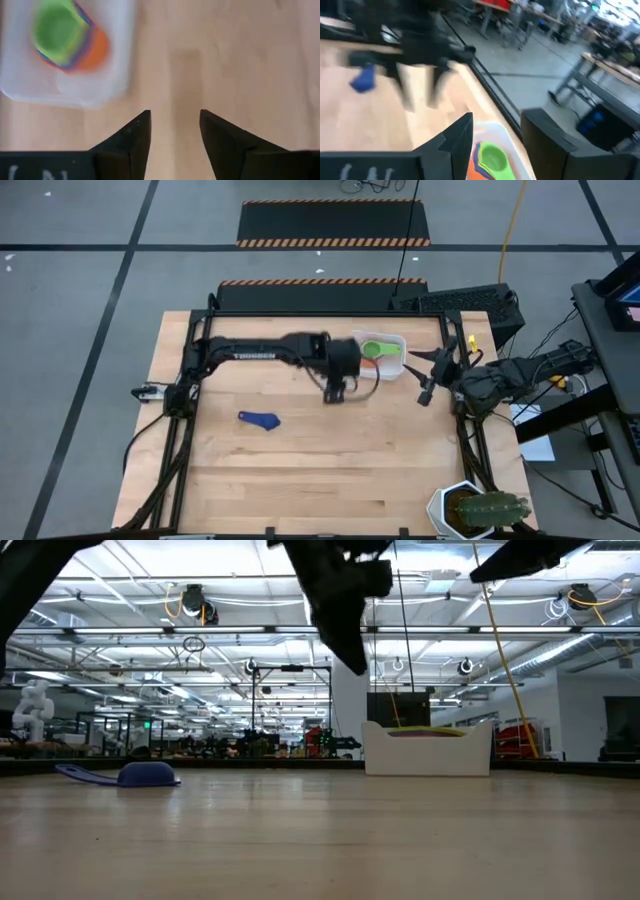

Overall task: Nest measuring cups in basket
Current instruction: Stack the green measuring cup on top of the yellow measuring cup in the white bin

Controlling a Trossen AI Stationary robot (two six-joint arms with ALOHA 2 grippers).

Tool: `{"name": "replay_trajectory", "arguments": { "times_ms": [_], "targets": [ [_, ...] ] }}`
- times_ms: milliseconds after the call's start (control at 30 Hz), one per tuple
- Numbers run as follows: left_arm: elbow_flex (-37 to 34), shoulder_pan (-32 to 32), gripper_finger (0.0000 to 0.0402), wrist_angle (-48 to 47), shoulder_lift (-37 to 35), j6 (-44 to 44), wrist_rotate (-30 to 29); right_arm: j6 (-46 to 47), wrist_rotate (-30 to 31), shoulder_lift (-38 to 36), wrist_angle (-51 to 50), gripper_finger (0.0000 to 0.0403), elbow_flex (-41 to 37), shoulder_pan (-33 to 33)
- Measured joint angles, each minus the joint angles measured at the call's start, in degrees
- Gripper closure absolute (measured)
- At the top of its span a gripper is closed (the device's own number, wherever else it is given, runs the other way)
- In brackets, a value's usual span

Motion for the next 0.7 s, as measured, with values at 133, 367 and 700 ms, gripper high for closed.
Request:
{"name": "replay_trajectory", "arguments": {
  "times_ms": [133,367,700],
  "targets": [
    [0.05,-5.87,0.0243,-8.19,-0.51,-3.12,-4.24,-0.05,-3.32,4.52,0.42,0.0268,0.0,-3.55],
    [-9.72,-13.53,0.0249,-9.05,-1.76,-11.07,-8.63,-0.91,-9.24,14.98,-5.09,0.0333,0.02,-13.02],
    [-37.97,-20.08,0.025,12.36,-19.97,-22.25,-15.39,-8.19,-31.95,25.37,-4.23,0.0395,0.64,-30.0]
  ]
}}
